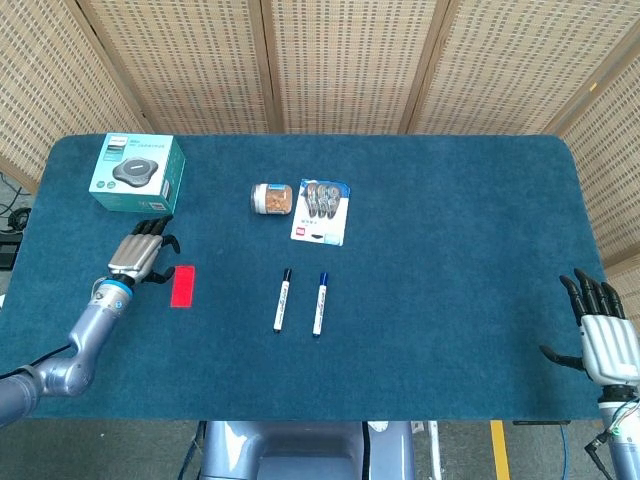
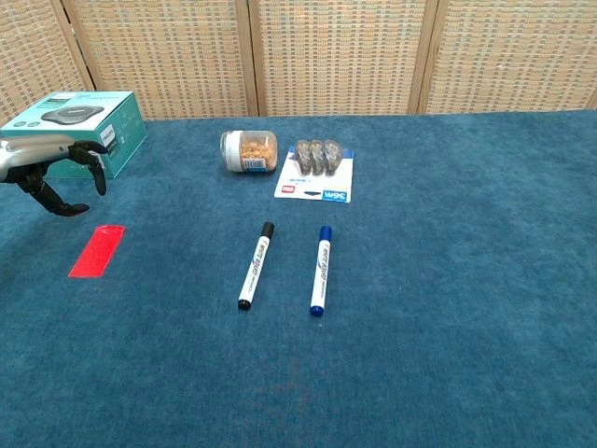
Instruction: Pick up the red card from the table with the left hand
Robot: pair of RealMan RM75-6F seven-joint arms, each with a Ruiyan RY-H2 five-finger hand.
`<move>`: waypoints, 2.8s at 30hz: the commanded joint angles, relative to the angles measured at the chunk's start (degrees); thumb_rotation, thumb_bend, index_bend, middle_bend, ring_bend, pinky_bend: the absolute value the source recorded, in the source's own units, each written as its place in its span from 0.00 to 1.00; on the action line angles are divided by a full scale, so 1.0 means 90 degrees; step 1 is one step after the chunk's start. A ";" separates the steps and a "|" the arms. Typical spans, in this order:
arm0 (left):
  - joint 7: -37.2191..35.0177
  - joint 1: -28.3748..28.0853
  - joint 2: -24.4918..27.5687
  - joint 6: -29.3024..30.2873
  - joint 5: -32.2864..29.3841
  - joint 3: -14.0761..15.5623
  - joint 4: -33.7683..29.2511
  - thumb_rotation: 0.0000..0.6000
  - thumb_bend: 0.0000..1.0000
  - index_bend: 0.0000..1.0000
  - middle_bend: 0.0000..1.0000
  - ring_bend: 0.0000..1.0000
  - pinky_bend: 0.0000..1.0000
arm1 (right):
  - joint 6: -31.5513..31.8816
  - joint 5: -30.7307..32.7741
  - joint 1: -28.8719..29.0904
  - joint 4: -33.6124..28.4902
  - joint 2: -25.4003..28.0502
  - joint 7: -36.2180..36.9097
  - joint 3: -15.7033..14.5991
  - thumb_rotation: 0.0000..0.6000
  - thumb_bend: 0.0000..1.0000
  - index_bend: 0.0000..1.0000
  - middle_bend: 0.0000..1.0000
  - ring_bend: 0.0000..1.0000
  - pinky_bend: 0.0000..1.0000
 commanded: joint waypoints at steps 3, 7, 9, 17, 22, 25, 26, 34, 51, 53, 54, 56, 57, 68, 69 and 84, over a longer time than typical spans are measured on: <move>0.0306 -0.0184 -0.0357 -0.0266 -0.0376 -0.0079 0.0423 1.00 0.38 0.40 0.00 0.00 0.00 | -0.0025 0.0009 0.0008 0.0007 0.0007 0.0025 0.0000 1.00 0.00 0.00 0.00 0.00 0.00; 0.0450 -0.0234 -0.0458 -0.0314 -0.0514 -0.0089 0.0510 1.00 0.38 0.40 0.00 0.00 0.00 | -0.0039 0.0021 0.0013 0.0016 0.0008 0.0037 0.0002 1.00 0.00 0.00 0.00 0.00 0.00; 0.0510 -0.0244 -0.0483 -0.0328 -0.0566 -0.0083 0.0523 1.00 0.38 0.42 0.00 0.00 0.00 | -0.0045 0.0023 0.0015 0.0017 0.0011 0.0045 0.0002 1.00 0.00 0.00 0.00 0.00 0.00; 0.0767 -0.0272 -0.0562 -0.0352 -0.0772 -0.0044 0.0583 1.00 0.39 0.44 0.00 0.00 0.00 | -0.0055 0.0018 0.0021 0.0024 0.0012 0.0068 -0.0002 1.00 0.00 0.00 0.00 0.00 0.00; 0.0844 -0.0254 -0.0733 -0.0276 -0.0925 -0.0072 0.0733 1.00 0.39 0.44 0.00 0.00 0.00 | -0.0053 0.0011 0.0019 0.0027 0.0013 0.0078 -0.0007 1.00 0.00 0.00 0.00 0.00 0.00; 0.0952 -0.0269 -0.0821 -0.0266 -0.1016 -0.0075 0.0807 1.00 0.40 0.44 0.00 0.00 0.00 | -0.0069 0.0008 0.0025 0.0026 0.0017 0.0089 -0.0011 1.00 0.00 0.00 0.00 0.00 0.00; 0.1007 -0.0279 -0.0847 -0.0271 -0.1060 -0.0074 0.0832 1.00 0.40 0.44 0.00 0.00 0.00 | -0.0075 0.0008 0.0027 0.0027 0.0019 0.0092 -0.0014 1.00 0.00 0.00 0.00 0.00 0.00; 0.1123 -0.0292 -0.1005 -0.0341 -0.1209 -0.0077 0.0977 1.00 0.40 0.46 0.00 0.00 0.00 | -0.0095 0.0022 0.0038 0.0027 0.0028 0.0123 -0.0006 1.00 0.00 0.00 0.00 0.00 0.00; 0.1369 -0.0321 -0.1223 -0.0386 -0.1380 -0.0105 0.1249 1.00 0.42 0.56 0.00 0.00 0.00 | -0.0124 0.0037 0.0044 0.0032 0.0050 0.0188 -0.0008 1.00 0.00 0.00 0.00 0.00 0.00; 0.1366 -0.0321 -0.1233 -0.0387 -0.1381 -0.0120 0.1270 1.00 0.43 0.56 0.00 0.00 0.00 | -0.0122 0.0038 0.0041 0.0034 0.0050 0.0195 -0.0010 1.00 0.00 0.00 0.00 0.00 0.00; 0.1360 -0.0321 -0.1235 -0.0383 -0.1375 -0.0131 0.1277 1.00 0.44 0.56 0.00 0.00 0.00 | -0.0125 0.0041 0.0041 0.0037 0.0051 0.0198 -0.0010 1.00 0.00 0.00 0.00 0.00 0.00; 0.1345 -0.0317 -0.1239 -0.0377 -0.1355 -0.0145 0.1284 1.00 0.46 0.56 0.00 0.00 0.00 | -0.0134 0.0044 0.0043 0.0039 0.0054 0.0200 -0.0012 1.00 0.00 0.00 0.00 0.00 0.00; 0.1344 -0.0315 -0.1240 -0.0376 -0.1345 -0.0146 0.1289 1.00 0.48 0.56 0.00 0.00 0.00 | -0.0136 0.0042 0.0045 0.0039 0.0055 0.0200 -0.0012 1.00 0.00 0.00 0.00 0.00 0.00; 0.1271 -0.0278 -0.1212 -0.0377 -0.1222 -0.0174 0.1261 1.00 0.50 0.61 0.00 0.00 0.00 | -0.0149 0.0044 0.0048 0.0025 0.0069 0.0220 -0.0017 1.00 0.00 0.00 0.00 0.00 0.00; 0.1227 -0.0263 -0.1169 -0.0355 -0.1158 -0.0178 0.1195 1.00 0.50 0.62 0.00 0.00 0.00 | -0.0151 0.0041 0.0049 0.0022 0.0072 0.0223 -0.0019 1.00 0.00 0.00 0.00 0.00 0.00; -0.0831 0.1468 0.1734 0.2253 0.2600 0.1008 -0.2275 1.00 0.49 0.67 0.00 0.00 0.00 | -0.0113 -0.0022 0.0040 -0.0040 0.0093 0.0209 -0.0045 1.00 0.00 0.00 0.00 0.00 0.00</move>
